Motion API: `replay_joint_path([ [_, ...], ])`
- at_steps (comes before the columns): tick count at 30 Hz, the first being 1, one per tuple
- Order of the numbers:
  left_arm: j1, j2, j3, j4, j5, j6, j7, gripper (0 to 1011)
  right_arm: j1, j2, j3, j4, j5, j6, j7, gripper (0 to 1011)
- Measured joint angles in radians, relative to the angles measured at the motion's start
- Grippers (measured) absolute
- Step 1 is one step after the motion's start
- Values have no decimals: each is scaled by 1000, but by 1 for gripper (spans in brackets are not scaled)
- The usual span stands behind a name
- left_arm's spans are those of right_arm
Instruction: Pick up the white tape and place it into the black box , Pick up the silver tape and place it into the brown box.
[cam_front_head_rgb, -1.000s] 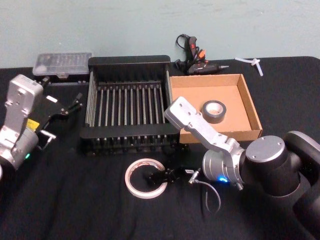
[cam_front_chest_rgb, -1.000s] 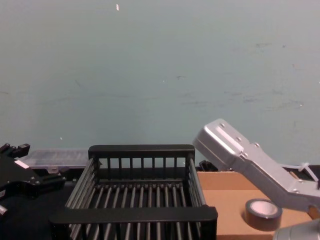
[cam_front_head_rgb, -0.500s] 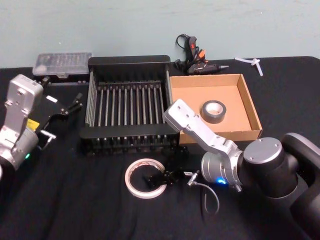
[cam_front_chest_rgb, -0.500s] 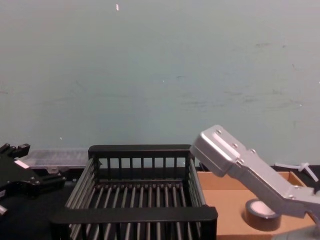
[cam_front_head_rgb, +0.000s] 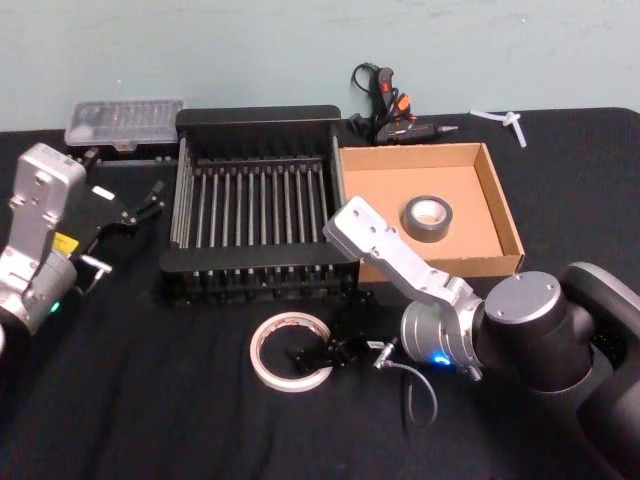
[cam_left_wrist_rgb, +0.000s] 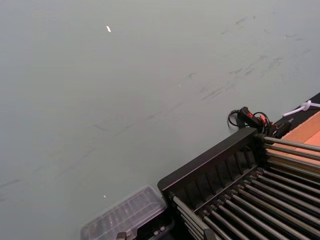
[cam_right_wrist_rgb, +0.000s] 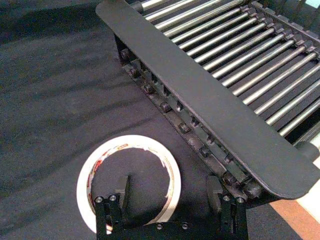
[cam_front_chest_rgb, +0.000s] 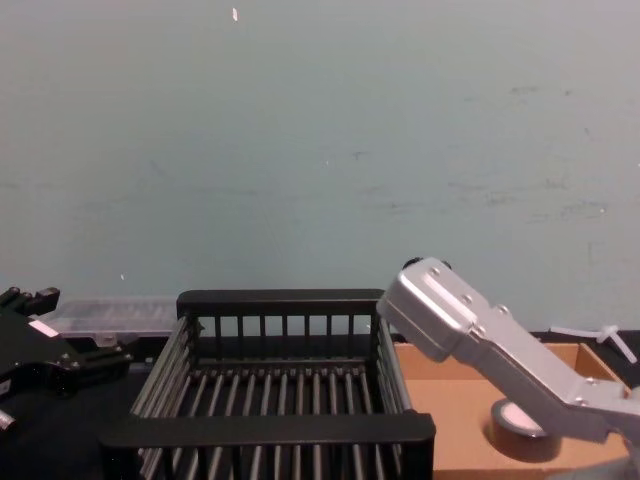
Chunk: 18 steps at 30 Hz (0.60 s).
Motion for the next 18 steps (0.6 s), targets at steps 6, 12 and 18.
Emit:
replay_joint_path([
  [6, 0, 0, 0, 0, 0, 0, 0, 1001, -2, 0, 0, 0, -4, 1, 0, 1002],
  [12, 0, 0, 0, 0, 0, 0, 0, 1001, -2, 0, 0, -1, -3, 1, -1, 1002],
  [18, 0, 0, 0, 0, 0, 0, 0, 1001, -1, 0, 0, -1, -3, 1, -1, 1002],
])
